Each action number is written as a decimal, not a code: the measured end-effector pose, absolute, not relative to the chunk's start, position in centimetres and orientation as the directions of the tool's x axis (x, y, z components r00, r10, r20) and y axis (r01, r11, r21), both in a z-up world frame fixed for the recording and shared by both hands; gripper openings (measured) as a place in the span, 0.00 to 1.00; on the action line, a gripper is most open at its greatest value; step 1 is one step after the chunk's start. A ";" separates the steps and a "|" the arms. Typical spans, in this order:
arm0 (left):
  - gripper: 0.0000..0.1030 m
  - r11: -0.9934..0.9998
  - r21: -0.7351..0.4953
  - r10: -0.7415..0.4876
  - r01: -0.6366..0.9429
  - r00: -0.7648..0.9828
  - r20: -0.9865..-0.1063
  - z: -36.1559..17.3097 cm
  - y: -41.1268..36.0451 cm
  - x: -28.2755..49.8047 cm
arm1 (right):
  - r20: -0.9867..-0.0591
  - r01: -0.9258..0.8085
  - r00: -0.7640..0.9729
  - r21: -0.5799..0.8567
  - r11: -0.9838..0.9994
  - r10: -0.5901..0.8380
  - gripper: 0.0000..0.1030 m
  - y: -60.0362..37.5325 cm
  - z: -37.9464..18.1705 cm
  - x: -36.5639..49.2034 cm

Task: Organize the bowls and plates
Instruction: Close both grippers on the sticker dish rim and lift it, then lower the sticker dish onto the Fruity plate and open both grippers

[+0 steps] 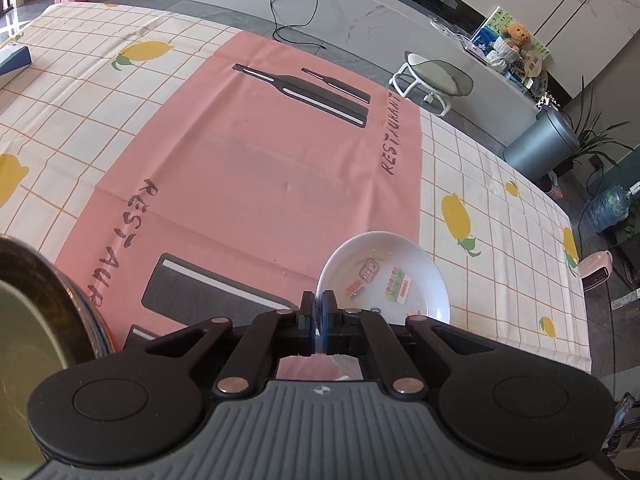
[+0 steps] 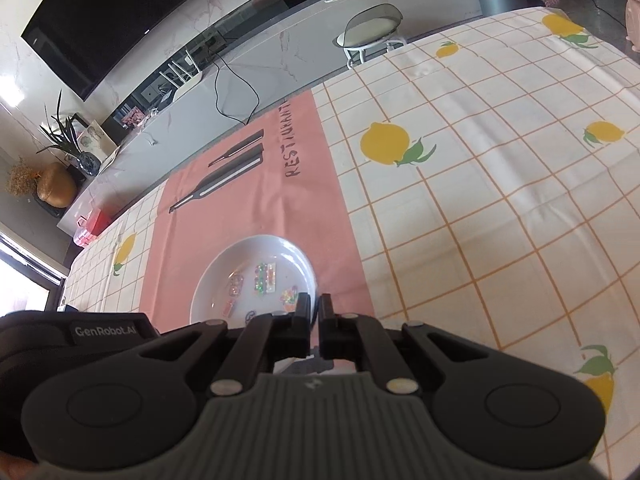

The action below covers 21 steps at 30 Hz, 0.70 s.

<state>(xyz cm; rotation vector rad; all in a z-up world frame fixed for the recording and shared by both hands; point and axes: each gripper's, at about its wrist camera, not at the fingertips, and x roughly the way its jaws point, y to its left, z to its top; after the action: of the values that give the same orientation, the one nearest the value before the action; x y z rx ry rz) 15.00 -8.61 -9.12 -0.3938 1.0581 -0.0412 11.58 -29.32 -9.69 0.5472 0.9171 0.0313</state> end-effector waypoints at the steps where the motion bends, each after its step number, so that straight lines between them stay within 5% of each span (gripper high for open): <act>1: 0.02 0.929 -0.338 -0.224 -0.150 0.499 -0.837 -8.9 -8.6 14.5 | -0.741 0.201 0.622 0.462 0.864 0.252 0.00 -29.4 -9.4 11.0; 21: 0.03 0.936 -0.350 -0.298 -0.040 0.443 -0.846 -9.8 -9.5 5.6 | -0.758 0.230 0.613 0.441 0.868 0.223 0.01 -30.4 -8.5 0.5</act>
<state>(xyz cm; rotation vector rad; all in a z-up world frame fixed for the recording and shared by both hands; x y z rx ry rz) 5.64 -9.53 -9.80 -0.3426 1.1064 -0.1635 0.46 -30.40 -8.52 0.5394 0.9229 -0.0042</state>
